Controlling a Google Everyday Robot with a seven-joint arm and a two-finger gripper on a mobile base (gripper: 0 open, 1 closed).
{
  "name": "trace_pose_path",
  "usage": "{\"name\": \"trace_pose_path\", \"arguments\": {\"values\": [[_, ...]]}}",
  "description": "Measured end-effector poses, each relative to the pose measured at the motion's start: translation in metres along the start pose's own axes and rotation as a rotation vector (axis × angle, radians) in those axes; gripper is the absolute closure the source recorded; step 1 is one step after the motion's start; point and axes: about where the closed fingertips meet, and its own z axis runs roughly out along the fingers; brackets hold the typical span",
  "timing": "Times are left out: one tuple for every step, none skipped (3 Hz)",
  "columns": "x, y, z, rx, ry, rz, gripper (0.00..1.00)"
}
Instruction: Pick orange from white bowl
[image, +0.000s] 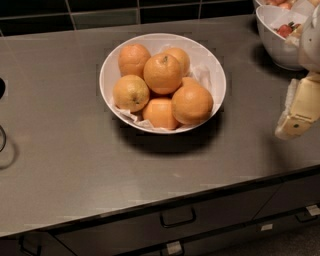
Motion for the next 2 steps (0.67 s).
{"name": "trace_pose_path", "arguments": {"values": [[-0.001, 0.000, 0.000, 0.001, -0.001, -0.002, 0.00], [-0.039, 0.002, -0.012, 0.033, -0.052, -0.074, 0.00]]}}
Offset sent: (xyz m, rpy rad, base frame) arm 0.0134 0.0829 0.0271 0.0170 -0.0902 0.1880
